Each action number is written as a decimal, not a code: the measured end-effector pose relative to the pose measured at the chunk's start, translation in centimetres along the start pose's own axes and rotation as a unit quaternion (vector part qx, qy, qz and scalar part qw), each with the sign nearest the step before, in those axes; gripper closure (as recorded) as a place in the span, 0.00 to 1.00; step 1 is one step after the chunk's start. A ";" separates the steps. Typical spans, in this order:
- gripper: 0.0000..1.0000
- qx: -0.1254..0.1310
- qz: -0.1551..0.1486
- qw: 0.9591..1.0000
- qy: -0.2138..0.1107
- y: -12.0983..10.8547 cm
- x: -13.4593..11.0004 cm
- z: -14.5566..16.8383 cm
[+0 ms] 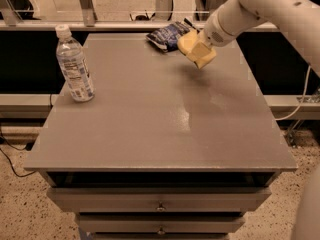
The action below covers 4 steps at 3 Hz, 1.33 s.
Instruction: Move sponge near blue chip bag
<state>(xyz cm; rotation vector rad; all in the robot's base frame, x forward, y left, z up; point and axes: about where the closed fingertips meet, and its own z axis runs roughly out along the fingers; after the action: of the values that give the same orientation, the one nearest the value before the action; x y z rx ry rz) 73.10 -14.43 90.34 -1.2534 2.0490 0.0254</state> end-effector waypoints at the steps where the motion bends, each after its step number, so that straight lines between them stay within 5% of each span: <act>1: 1.00 -0.003 0.007 1.000 0.003 -1.0 -0.4 2.5; 2: 0.86 0.006 0.019 1.000 0.008 -2.1 -0.4 3.7; 4: 0.39 0.015 0.034 0.999 0.012 -3.1 -0.4 4.8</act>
Offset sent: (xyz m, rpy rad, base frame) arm 0.0570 -0.0025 -0.0167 0.0116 0.0026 -0.0961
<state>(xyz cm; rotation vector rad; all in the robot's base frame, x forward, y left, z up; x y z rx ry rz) 78.28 -14.01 88.09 -1.1709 2.1045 0.0109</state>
